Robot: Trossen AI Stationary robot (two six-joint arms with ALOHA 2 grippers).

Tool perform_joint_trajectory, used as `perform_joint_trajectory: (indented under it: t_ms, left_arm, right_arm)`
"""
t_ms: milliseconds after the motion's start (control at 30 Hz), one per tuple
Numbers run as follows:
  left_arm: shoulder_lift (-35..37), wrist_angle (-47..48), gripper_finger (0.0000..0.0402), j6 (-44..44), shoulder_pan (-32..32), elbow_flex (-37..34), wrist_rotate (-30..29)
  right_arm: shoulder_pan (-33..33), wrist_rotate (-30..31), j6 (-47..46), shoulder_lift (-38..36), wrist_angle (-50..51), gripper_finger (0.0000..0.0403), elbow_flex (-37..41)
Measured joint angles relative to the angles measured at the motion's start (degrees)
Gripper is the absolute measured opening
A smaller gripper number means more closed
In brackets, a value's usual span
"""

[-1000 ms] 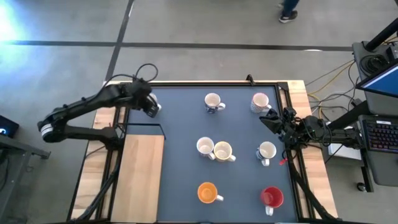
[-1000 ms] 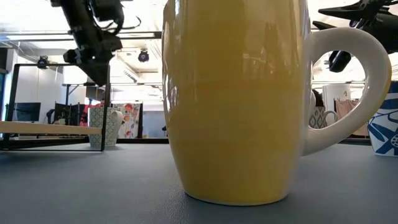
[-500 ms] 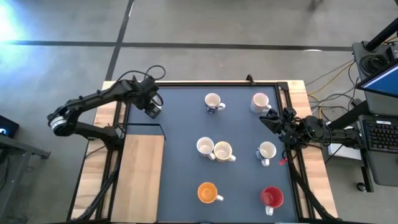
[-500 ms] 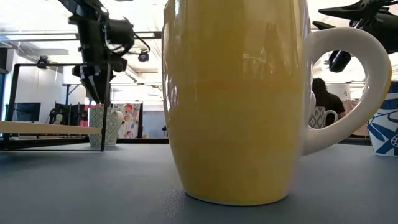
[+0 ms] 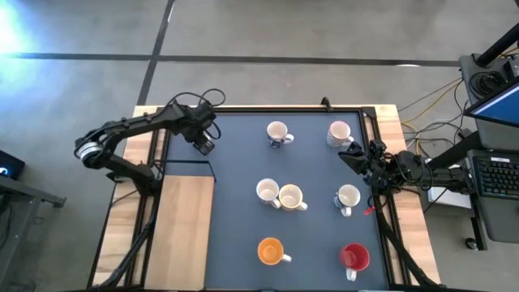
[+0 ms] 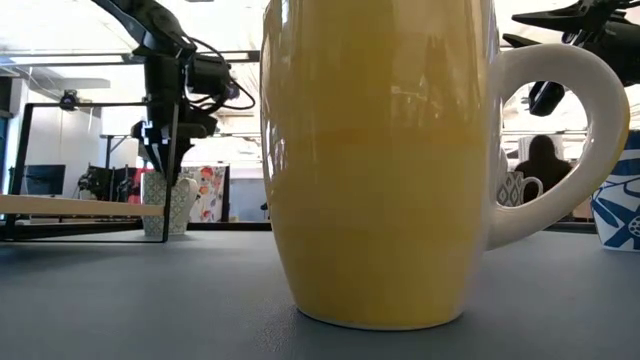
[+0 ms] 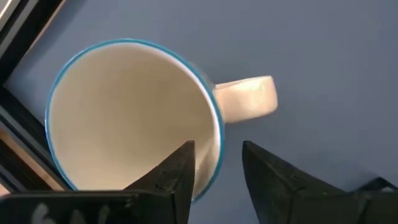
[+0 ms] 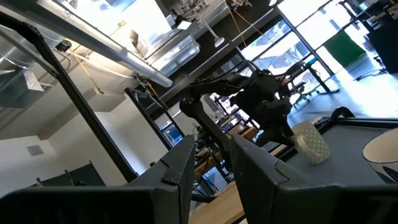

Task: Place coffee mugs
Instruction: Put the patterned light green mug on the shelf

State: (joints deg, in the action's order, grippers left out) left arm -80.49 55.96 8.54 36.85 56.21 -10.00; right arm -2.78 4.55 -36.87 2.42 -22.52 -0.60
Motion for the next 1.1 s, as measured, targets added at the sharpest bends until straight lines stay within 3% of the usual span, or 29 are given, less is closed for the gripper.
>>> perform_joint_trajectory:
  t_ms: [400, 700, 1100]
  left_arm:
    - [-0.6, 0.2, 0.0009, -0.1, 0.8, -0.1, 0.5]
    - [1.5, -0.1, 0.0005, 1.0, 0.7, 0.2, 0.7]
    - [9.7, -2.6, 0.0006, 4.0, -2.4, 0.6, 4.9]
  right_arm:
    - [0.0, 0.0, 0.0, 0.0, 0.0, 0.0093, 0.0]
    - [0.0, 0.0, 0.0, 0.0, 0.0, 0.0093, 0.0]
    - [0.0, 0.0, 0.0, 0.0, 0.0, 0.0093, 0.0]
